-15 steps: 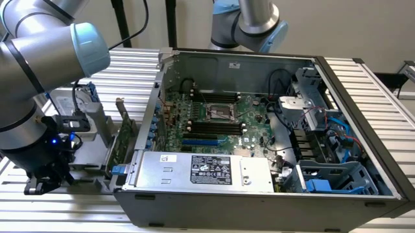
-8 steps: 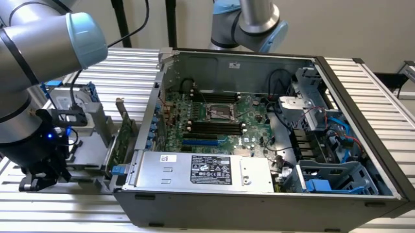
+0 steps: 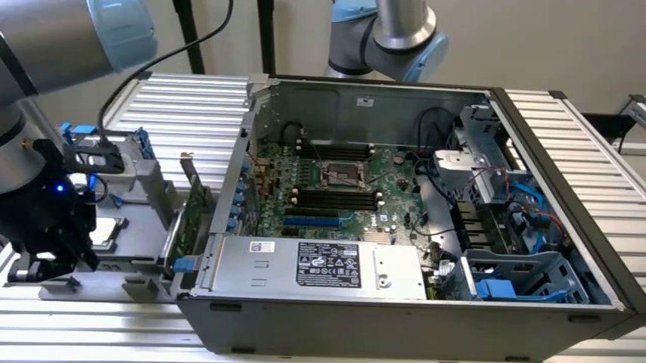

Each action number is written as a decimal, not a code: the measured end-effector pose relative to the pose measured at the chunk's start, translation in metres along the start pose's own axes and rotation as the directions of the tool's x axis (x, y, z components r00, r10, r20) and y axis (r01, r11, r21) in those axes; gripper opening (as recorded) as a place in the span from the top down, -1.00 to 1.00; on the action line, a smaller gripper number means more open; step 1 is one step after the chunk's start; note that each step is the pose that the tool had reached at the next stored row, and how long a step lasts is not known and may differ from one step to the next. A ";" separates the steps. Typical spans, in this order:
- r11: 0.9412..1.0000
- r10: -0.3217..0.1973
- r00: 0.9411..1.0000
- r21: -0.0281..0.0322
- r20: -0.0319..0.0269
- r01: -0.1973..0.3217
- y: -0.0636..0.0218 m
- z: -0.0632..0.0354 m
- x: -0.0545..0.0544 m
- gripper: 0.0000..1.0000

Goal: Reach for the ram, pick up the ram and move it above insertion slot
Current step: 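Pick up the ram and move it above insertion slot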

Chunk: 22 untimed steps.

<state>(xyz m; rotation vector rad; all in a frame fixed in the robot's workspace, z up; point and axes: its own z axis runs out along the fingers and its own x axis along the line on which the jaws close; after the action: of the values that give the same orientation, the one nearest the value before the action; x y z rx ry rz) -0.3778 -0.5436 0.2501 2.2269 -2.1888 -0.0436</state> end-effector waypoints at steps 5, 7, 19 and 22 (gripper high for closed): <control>1.000 0.000 1.000 0.000 0.000 0.000 -0.0001 -0.0228 -0.001 0.73; 1.000 0.000 1.000 0.000 0.000 0.000 -0.0006 -0.0322 -0.001 0.73; 1.000 -0.001 1.000 0.000 0.000 0.001 -0.0198 -0.0872 -0.002 0.73; 1.000 -0.001 1.000 -0.001 0.000 0.001 -0.0295 -0.1012 -0.001 0.73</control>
<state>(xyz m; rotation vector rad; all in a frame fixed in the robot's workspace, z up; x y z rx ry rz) -0.3450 -0.5423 0.3502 2.2275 -2.1875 -0.0447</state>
